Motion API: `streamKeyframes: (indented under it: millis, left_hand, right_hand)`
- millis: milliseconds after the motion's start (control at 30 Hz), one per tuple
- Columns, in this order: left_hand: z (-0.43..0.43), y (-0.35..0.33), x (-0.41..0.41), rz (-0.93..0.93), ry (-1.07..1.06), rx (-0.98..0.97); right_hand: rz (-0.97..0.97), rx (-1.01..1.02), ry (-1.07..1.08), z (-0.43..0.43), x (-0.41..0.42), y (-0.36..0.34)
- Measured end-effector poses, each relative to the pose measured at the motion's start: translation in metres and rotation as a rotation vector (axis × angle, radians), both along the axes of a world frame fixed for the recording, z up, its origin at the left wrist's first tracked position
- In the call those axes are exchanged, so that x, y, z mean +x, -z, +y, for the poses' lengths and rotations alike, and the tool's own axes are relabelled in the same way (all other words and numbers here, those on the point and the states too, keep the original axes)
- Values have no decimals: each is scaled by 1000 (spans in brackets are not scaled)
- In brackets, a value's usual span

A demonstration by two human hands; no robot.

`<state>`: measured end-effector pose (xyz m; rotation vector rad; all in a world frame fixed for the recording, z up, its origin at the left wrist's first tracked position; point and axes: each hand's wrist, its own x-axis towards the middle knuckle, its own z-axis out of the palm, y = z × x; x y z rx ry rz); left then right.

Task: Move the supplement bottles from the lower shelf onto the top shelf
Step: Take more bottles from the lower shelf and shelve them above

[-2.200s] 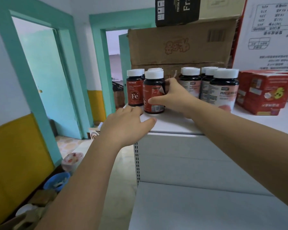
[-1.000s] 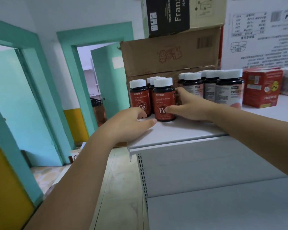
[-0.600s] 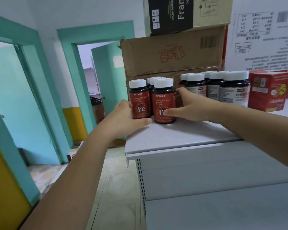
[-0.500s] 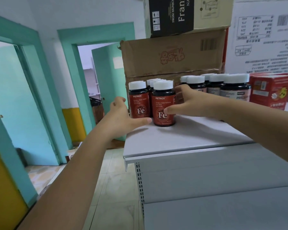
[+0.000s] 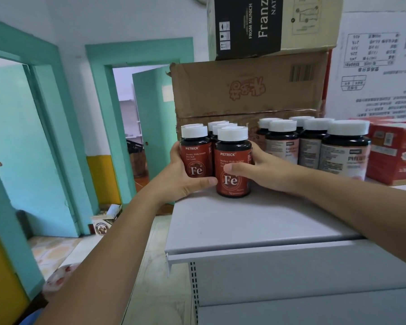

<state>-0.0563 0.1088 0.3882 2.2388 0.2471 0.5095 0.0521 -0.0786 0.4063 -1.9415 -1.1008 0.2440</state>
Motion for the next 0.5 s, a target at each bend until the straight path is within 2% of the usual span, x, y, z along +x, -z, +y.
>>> streamKeyframes:
  millis: [300,500]
  left_hand:
    - [10,6,12,-88,34,-59]
    - [14,8,15,-91,37,-64]
  right_hand:
    - [72,82,-13,1,7,3]
    - [13,80,17,2,7,0]
